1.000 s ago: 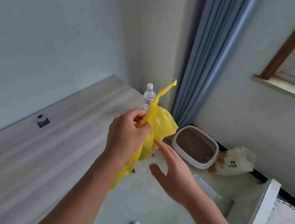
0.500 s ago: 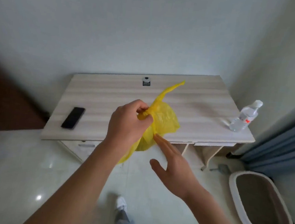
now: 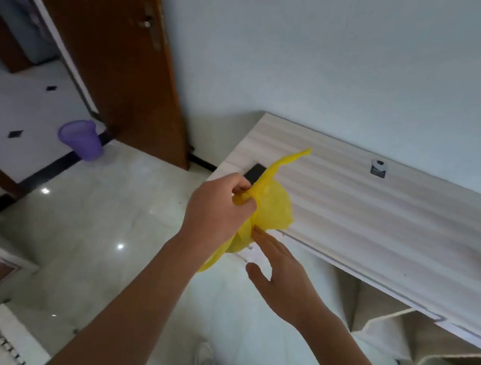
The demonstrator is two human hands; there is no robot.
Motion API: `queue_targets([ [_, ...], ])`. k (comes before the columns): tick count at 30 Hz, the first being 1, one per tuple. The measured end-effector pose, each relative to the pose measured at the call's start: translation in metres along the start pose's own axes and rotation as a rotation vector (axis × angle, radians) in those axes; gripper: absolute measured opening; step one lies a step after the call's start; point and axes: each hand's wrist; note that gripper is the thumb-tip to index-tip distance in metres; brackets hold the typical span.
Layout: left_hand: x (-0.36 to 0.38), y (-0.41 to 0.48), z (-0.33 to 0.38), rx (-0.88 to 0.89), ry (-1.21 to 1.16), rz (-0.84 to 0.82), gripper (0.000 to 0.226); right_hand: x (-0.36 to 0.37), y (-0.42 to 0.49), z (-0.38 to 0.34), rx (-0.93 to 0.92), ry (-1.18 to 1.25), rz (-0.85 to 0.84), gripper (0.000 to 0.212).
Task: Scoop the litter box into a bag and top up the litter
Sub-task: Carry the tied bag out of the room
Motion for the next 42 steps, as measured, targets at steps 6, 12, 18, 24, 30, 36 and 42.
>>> queue_targets([
  [6, -0.082, 0.016, -0.088, -0.083, 0.015, 0.122, 0.019, 0.06, 0.069, -0.074, -0.181, -0.091, -0.14, 0.065],
  [12, -0.15, 0.022, -0.174, -0.226, 0.036, 0.221, 0.012, 0.117, 0.132, -0.145, -0.354, -0.123, -0.282, 0.066],
  [18, -0.198, 0.042, -0.249, -0.343, 0.084, 0.263, 0.016, 0.183, 0.193, -0.189, -0.473, -0.12, -0.375, 0.065],
  [24, -0.24, 0.081, -0.328, -0.424, 0.099, 0.324, 0.017, 0.246, 0.272, -0.228, -0.489, -0.035, -0.44, 0.061],
  [30, -0.289, 0.14, -0.411, -0.519, 0.144, 0.367, 0.016, 0.31, 0.376, -0.271, -0.574, 0.009, -0.523, 0.063],
  [36, -0.338, 0.192, -0.466, -0.588, 0.195, 0.456, 0.018, 0.357, 0.47, -0.327, -0.677, 0.04, -0.591, 0.063],
  [42, -0.39, 0.266, -0.53, -0.626, 0.147, 0.543, 0.018, 0.39, 0.56, -0.373, -0.673, 0.074, -0.611, 0.062],
])
Point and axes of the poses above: each hand's wrist, its own y-axis towards the middle knuckle, its own x-axis out of the palm, z = x × y, and after that the axes turned 4 degrees about y, right-handed
